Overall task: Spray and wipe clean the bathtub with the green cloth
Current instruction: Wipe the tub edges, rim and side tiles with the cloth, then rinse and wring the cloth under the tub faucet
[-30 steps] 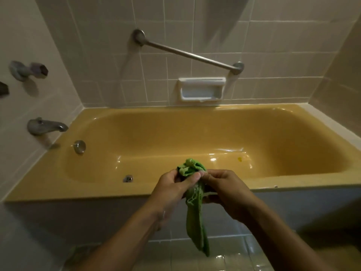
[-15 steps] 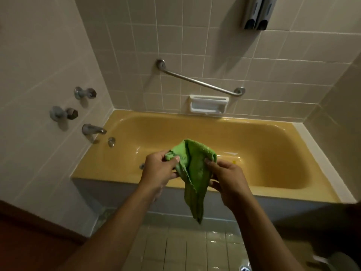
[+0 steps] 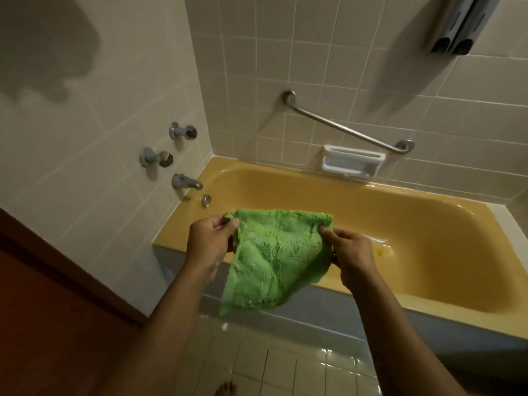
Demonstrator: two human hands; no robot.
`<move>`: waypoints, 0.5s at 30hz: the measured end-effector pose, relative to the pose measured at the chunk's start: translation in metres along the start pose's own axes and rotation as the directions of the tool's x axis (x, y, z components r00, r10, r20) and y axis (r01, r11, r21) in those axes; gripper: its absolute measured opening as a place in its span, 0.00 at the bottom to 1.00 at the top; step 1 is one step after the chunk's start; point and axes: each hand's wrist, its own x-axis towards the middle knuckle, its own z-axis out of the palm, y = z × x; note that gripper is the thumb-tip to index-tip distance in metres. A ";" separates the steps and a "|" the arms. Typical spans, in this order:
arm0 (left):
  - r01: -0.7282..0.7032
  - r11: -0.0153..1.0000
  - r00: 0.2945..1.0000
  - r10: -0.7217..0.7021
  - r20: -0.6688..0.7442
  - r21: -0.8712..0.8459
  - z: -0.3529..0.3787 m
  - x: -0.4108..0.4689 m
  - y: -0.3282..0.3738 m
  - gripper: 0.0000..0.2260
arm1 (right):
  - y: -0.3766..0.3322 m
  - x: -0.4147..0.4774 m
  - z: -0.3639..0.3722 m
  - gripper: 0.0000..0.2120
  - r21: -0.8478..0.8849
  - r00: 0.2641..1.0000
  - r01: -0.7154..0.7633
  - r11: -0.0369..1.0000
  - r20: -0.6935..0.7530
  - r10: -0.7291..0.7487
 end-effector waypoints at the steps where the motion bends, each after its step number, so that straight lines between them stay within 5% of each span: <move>1: 0.008 1.000 1.000 -0.008 0.013 0.007 -0.007 0.012 0.000 0.09 | 0.002 0.008 0.013 0.07 -0.019 1.000 0.014 1.000 -0.014 -0.015; 5: 0.027 0.999 0.997 -0.026 0.066 -0.019 -0.024 0.059 0.002 0.08 | 0.013 0.046 0.061 0.03 -0.117 0.994 0.079 0.990 -0.069 -0.088; 11: 0.081 0.994 0.989 -0.071 0.133 -0.071 -0.027 0.113 0.009 0.09 | 0.020 0.079 0.139 0.24 -0.240 0.988 0.118 0.964 -0.069 -0.138; 15: 0.138 0.988 0.985 -0.130 0.109 -0.068 -0.021 0.157 0.010 0.09 | 0.016 0.101 0.184 0.13 -0.206 0.999 0.016 0.979 0.042 -0.008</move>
